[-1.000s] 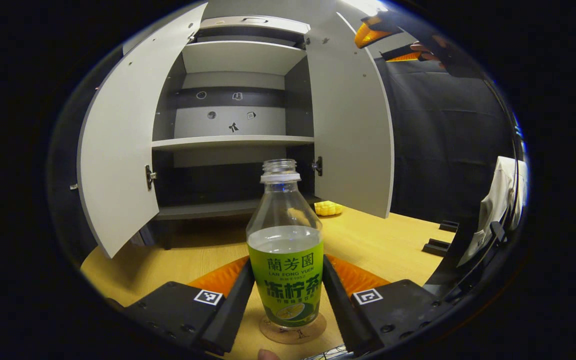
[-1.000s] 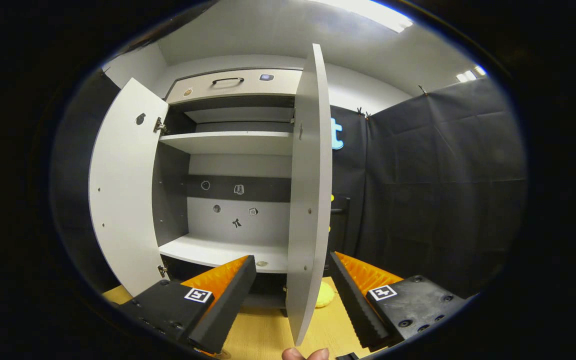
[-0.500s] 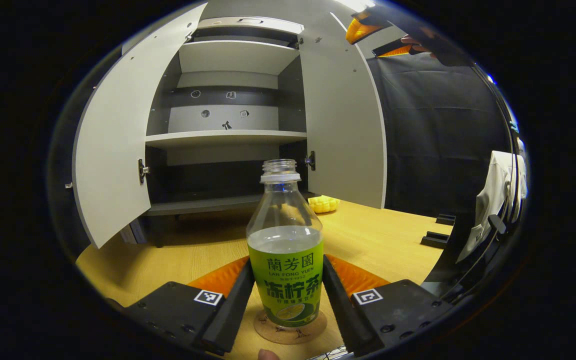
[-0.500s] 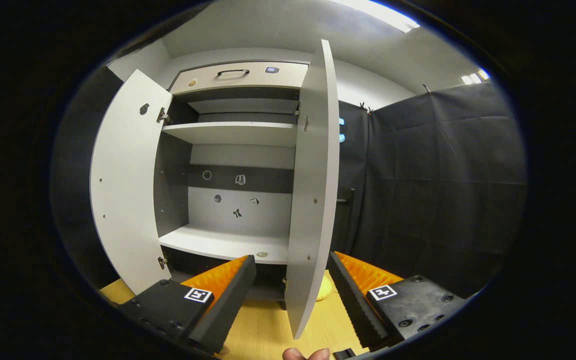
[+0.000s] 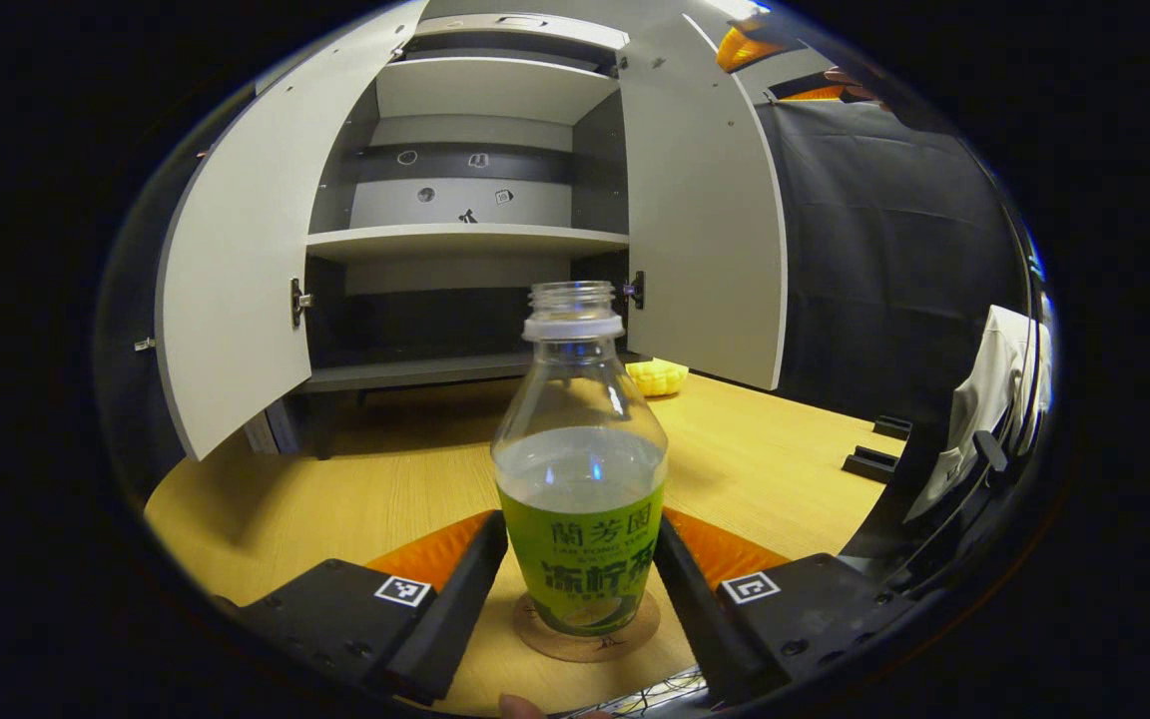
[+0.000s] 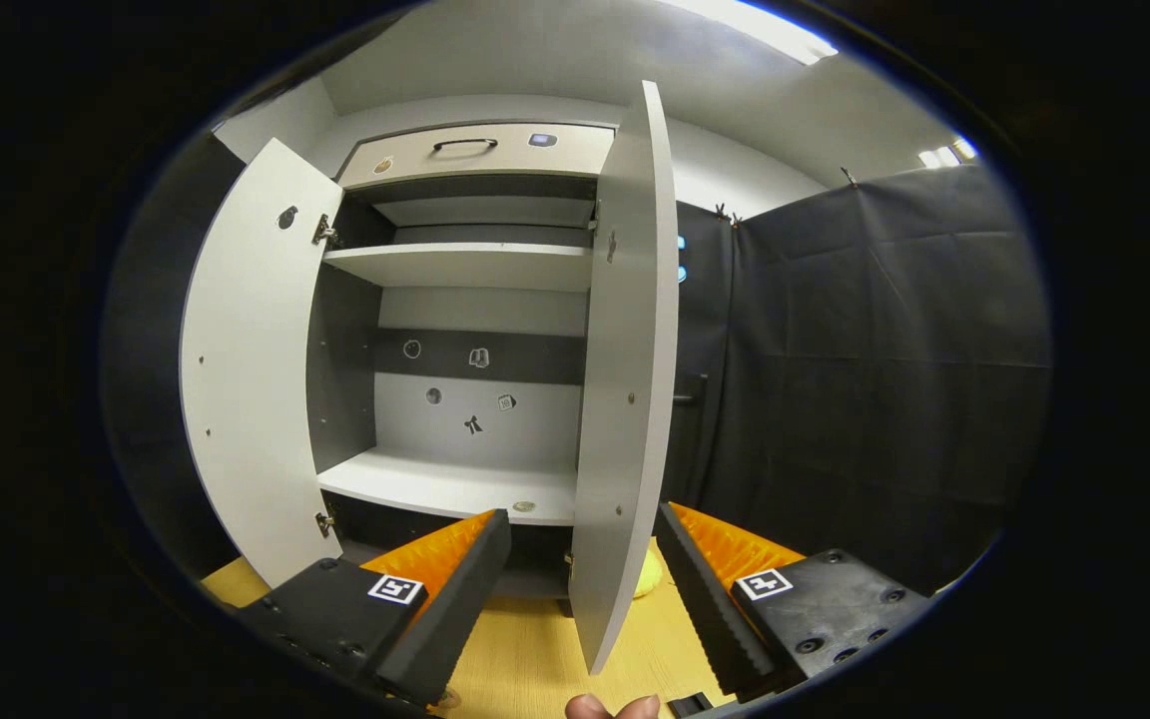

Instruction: Grasp the bottle in the cabinet with the left hand and place it on the coaster, then close the right door with the right hand and the left door with the left hand.

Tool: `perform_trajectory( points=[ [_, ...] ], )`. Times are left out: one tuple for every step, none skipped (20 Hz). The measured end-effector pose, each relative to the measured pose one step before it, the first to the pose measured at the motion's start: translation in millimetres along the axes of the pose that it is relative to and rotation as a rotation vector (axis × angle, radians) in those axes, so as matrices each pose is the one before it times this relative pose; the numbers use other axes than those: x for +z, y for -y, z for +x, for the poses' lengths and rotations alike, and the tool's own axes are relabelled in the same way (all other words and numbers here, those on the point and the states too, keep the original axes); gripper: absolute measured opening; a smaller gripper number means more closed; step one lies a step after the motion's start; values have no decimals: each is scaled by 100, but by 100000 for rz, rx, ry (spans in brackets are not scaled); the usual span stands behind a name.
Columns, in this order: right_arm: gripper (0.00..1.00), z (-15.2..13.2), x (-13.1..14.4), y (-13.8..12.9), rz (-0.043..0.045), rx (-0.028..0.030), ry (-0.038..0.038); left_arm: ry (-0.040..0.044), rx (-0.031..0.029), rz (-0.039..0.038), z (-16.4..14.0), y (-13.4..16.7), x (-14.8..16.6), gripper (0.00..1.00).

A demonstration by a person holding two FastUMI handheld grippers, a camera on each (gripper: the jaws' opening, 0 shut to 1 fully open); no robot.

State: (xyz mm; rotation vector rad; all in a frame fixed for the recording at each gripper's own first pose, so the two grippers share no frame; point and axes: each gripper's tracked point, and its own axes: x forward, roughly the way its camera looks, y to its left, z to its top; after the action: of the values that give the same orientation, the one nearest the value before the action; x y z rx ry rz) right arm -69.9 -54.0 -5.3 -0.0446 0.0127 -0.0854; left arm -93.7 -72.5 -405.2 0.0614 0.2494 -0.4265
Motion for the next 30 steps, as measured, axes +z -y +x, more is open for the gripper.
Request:
perform_trajectory(
  points=[
    [98, -11, -27, 16, 126, -134, -77, -623, -524, 128, -142, 103, -101, 90],
    [98, -89, -81, -31, 241, 80, -43, -783, -900, 5, -132, 204, -294, 90],
    [98, 22, -77, -38, 160, 56, -249, -1312, -1659, -141, -184, 335, -363, 90],
    [98, -29, -164, 44, 306, 150, -321, -1063, -2171, -381, -239, 383, -310, 90],
    [98, -11, -72, -21, 432, 58, -169, -1131, -699, -392, -212, 151, -350, 90],
    [98, -16, -60, 186, 525, -168, -82, -1341, -6, -858, -413, -61, -460, 90],
    [98, -34, -44, 110, 408, -86, -157, -1704, 587, -1291, -259, -199, -624, 91],
    [98, -38, -99, 137, 244, -220, -66, -1469, 1031, -645, -372, -224, -404, 91],
    [98, -40, -87, 288, 36, -360, -126, -715, 991, -168, -495, -174, -258, 91],
    [98, -93, -138, 321, 92, -143, -214, -385, 1260, 434, -591, -289, 10, 91],
    [98, -71, -164, 179, 360, 578, -609, -41, 1405, 768, -723, -357, 80, 91],
    [98, -14, -182, 238, 637, 762, -745, 190, 1561, 679, -817, -462, 454, 91],
    [98, 41, -35, 368, 973, 397, -435, 463, 1254, 410, -763, -317, 525, 91],
    [98, 179, 38, 536, 976, -118, 40, 974, 1057, 278, -744, -287, 963, 91],
    [98, 165, 46, 721, 870, -610, -56, 1439, 1653, 151, -789, -420, 1057, 91],
    [98, 183, 143, 661, 1000, 68, 54, 1272, 1708, -45, -714, -379, 1143, 91],
    [98, 232, 328, 533, 1362, 325, 530, 1250, 1696, -485, -701, -494, 1064, 91],
    [98, 238, 265, 646, 1202, 219, 801, 1393, 2257, -666, -614, -607, 1216, 91],
    [98, 318, 237, 752, 777, -307, 659, 1356, 1901, -1361, -555, -624, 1386, 91],
    [98, 479, 185, 862, 174, -657, 828, 874, 1427, -1404, -417, -413, 1154, 91],
    [98, 480, 59, 1003, -374, -1003, 525, 1206, 1538, -964, -396, -532, 1330, 91],
    [98, 511, -51, 1013, -301, -772, -88, 1143, 1285, -335, -216, -375, 1298, 91],
    [98, 621, 16, 1008, -55, -847, -74, 1248, 1014, 6, -193, -394, 1266, 91],
    [98, 729, -11, 1110, 281, -1403, -154, 1154, 871, -233, -201, -308, 1193, 93],
    [98, 807, 88, 1049, 903, -1274, 268, 1088, 1252, -719, 4, -386, 1137, 94],
    [98, 965, -44, 841, 660, -1076, -151, 1521, 1312, -1414, -34, -392, 1228, 94],
    [98, 989, -37, 783, 625, -1137, -499, 1719, 1218, -1893, -34, -385, 1319, 94],
    [98, 1015, -34, 429, 939, -354, -683, 1649, 1123, -1727, 42, -198, 1207, 94],
    [98, 868, -1, 293, 754, 264, -459, 1843, 1224, -1184, 57, -227, 1254, 94],
    [97, 727, 45, -133, 423, 866, -334, 1804, 1143, -723, 157, -240, 1199, 94]
  ],
)
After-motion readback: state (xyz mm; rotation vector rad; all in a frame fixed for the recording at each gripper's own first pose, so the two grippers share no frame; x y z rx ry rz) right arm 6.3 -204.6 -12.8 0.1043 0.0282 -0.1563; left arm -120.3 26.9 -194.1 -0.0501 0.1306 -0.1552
